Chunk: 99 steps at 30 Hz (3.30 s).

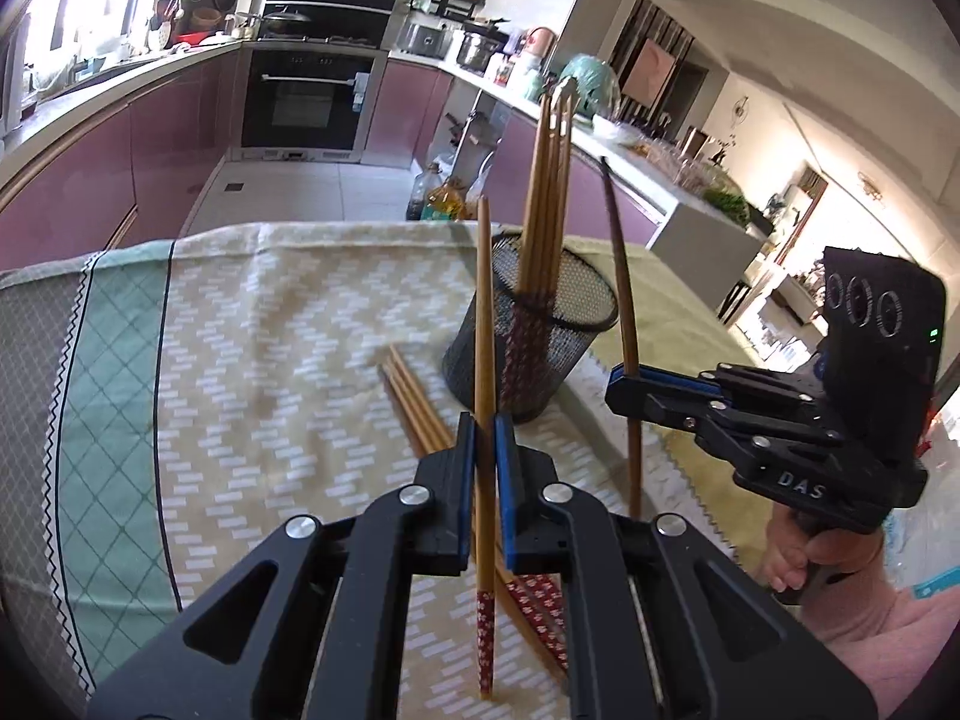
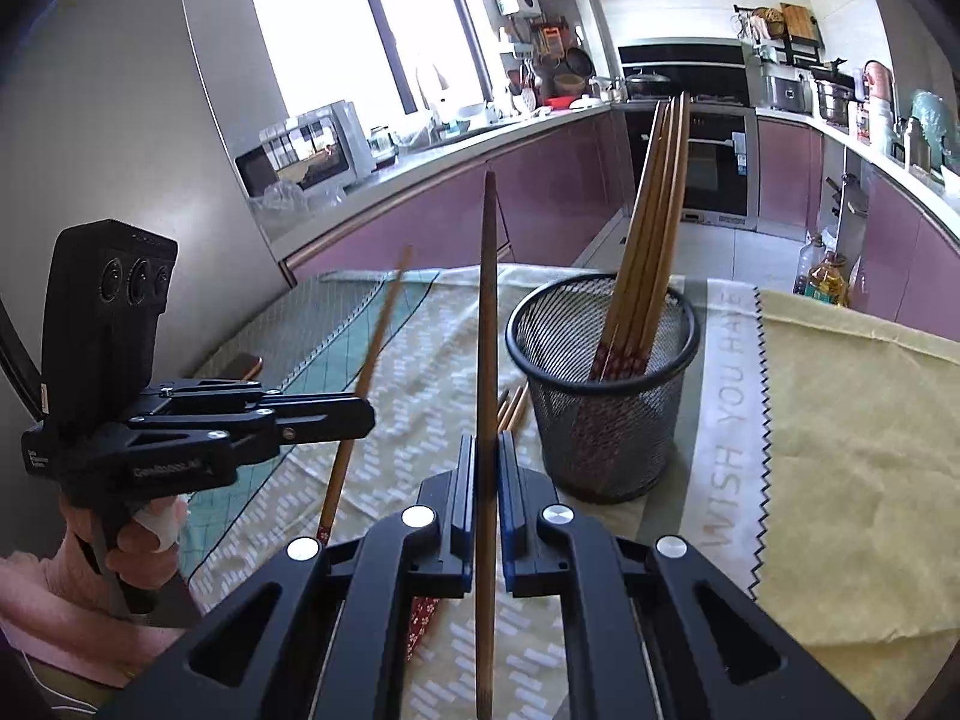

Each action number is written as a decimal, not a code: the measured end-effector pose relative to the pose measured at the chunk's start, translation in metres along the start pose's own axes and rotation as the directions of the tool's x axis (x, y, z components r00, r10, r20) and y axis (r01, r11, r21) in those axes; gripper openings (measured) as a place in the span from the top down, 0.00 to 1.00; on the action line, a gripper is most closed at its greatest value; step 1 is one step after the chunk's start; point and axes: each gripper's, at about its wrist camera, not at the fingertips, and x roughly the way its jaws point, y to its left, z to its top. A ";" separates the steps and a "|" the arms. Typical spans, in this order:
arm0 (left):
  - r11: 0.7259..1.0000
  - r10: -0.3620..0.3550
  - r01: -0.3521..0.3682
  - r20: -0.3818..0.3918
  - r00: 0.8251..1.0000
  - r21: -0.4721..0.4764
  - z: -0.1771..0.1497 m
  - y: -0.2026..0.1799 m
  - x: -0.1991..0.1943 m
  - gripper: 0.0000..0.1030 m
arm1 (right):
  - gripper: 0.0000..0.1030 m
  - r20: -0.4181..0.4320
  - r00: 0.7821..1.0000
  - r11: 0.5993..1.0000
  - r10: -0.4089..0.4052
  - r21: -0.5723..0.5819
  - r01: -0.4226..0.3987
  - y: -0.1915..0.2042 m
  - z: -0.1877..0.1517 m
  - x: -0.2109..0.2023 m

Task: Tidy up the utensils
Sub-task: 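Lift the held chopstick upright over the cup with the right tool while the left tool raises its own, then lower the chopstick into the mesh cup and open the right tool while the left tool releases its chopstick, then withdraw both open tools from the cup back to the loose chopsticks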

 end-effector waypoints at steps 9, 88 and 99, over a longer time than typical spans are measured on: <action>0.999 -0.050 0.049 0.080 0.996 0.018 0.023 -0.009 -0.027 0.93 | 0.94 0.083 0.997 1.000 -0.004 -0.004 0.005 -0.007 0.020 -0.024; 0.989 0.066 -0.068 0.025 0.998 0.134 0.104 -0.034 0.061 0.93 | 0.83 -0.019 0.994 0.989 -0.105 0.107 0.106 -0.068 0.069 0.037; 0.981 0.137 -0.155 0.147 0.980 0.120 0.073 -0.025 0.017 0.62 | 0.71 0.067 0.995 0.996 -0.075 0.045 0.072 -0.039 0.058 0.000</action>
